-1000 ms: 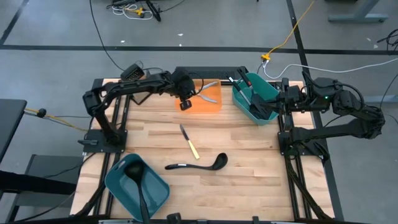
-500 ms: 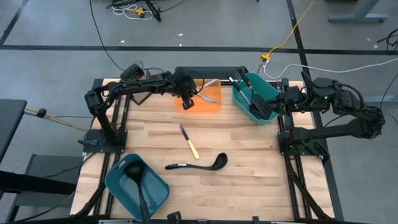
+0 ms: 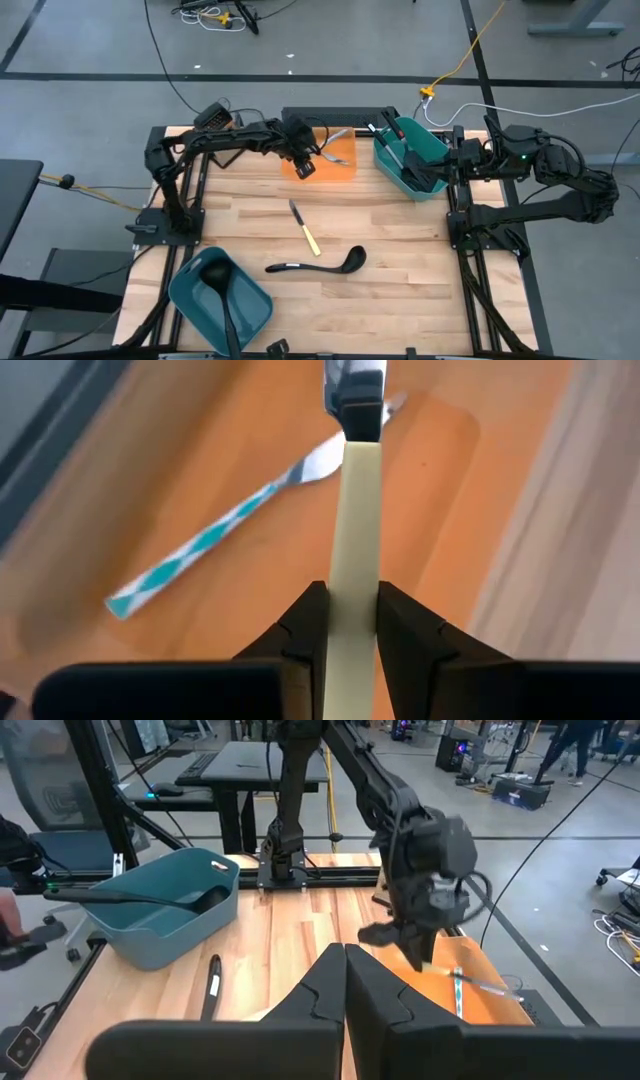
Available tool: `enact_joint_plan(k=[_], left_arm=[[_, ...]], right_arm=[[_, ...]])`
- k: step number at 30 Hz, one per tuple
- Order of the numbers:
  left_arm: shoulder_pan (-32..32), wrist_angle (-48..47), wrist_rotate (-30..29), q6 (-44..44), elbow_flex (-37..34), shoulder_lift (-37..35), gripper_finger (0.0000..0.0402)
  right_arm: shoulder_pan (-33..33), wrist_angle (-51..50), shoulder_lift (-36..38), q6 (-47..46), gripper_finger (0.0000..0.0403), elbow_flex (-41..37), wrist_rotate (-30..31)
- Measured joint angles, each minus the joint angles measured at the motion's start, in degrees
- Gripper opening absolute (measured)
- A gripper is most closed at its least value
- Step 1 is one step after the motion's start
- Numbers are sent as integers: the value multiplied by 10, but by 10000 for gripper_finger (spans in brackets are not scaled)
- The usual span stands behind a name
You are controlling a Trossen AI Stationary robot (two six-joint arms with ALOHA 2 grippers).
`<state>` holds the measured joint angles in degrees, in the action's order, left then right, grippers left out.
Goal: Pick & Place Kitchen Items
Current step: Put the left yellow knife into the orange bin
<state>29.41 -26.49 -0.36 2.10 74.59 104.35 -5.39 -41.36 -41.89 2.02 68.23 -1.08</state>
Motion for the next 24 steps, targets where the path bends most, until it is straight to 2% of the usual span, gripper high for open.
enact_joint_plan(k=[9,24], left_arm=[[0,-4,16,-48,0,55,71],[5,-13,15,-44,0,57,71]], right_arm=[[0,0,0,0,5,0,0],[0,-1,0,-1,5,0,0]])
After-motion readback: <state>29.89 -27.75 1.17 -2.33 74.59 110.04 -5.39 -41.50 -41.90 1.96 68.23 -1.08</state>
